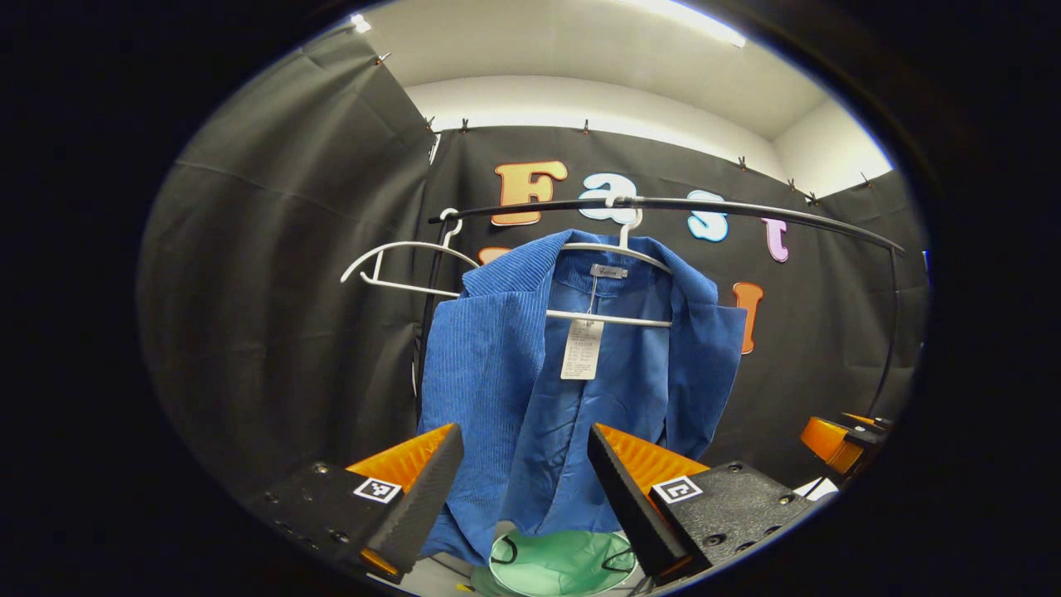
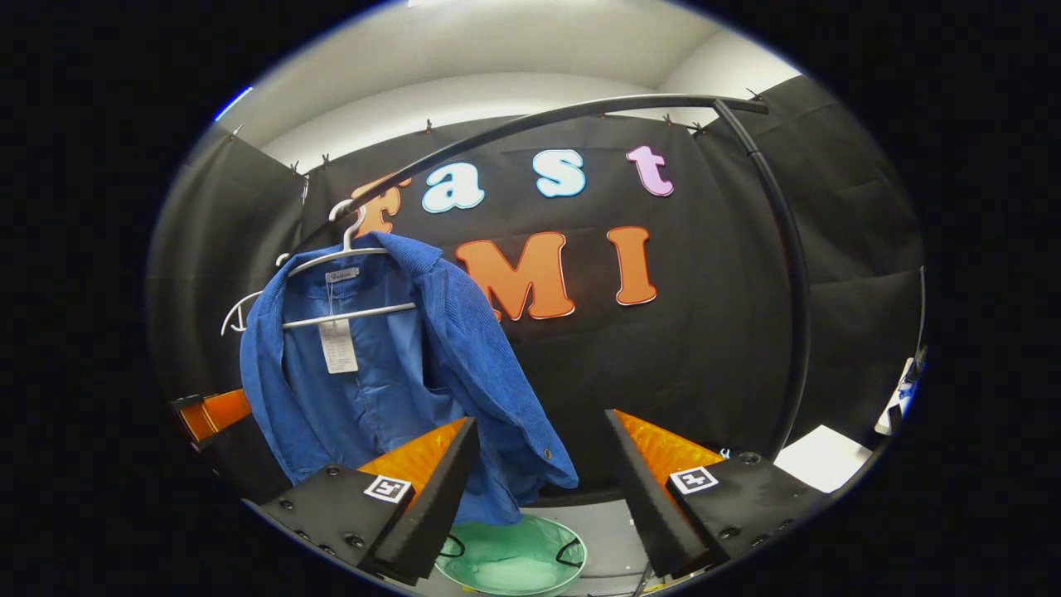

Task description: Grasp the clothes on the hanger with both hands and then place them into the laundry hamper below.

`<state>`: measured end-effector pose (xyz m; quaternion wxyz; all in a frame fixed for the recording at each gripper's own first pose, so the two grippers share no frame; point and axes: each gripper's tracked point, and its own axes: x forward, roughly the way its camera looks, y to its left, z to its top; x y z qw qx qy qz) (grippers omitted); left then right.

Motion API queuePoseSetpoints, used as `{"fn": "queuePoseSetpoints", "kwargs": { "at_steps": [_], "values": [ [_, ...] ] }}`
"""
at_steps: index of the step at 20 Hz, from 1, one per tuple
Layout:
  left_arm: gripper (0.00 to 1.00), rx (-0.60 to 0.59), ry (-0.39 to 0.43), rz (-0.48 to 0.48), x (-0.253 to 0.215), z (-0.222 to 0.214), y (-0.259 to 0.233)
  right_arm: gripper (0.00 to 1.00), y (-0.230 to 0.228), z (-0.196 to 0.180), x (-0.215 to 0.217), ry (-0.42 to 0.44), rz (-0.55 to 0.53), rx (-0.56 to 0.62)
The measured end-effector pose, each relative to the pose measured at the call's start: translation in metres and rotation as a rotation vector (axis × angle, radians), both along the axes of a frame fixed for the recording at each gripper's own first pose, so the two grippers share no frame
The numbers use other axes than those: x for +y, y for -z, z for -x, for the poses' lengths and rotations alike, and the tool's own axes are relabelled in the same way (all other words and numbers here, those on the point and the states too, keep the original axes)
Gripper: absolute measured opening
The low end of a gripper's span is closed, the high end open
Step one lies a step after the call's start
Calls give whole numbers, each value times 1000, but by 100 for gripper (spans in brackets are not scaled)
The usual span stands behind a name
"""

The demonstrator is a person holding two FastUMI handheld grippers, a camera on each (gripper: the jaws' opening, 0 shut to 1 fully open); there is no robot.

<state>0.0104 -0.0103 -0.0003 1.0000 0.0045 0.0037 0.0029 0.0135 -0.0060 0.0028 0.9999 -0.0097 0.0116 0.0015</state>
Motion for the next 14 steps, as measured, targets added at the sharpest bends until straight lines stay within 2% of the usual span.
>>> {"fn": "queuePoseSetpoints", "kwargs": {
  "at_steps": [7, 8, 9, 10, 13, 14],
  "values": [
    [92, 4, 31, -2, -19, -2, 3, 98, 0, -3, -7, 2, 11, 5],
    [92, 8, 30, -3, -18, -3, 3, 89, -1, -4, -6, -2, 11, 3],
    [98, 13, 26, -5, -18, -2, 6, 89, -1, -4, -6, -5, 14, 1],
    [92, 19, 18, -5, -15, -2, 7, 89, -1, -5, -6, -9, 16, 1],
    [92, 42, -9, 1, -8, -2, 14, 89, 3, -7, 4, -39, 11, 18],
    [98, 45, -19, -1, -6, -3, 14, 89, 4, -10, 9, -52, 8, 23]
  ]
}}
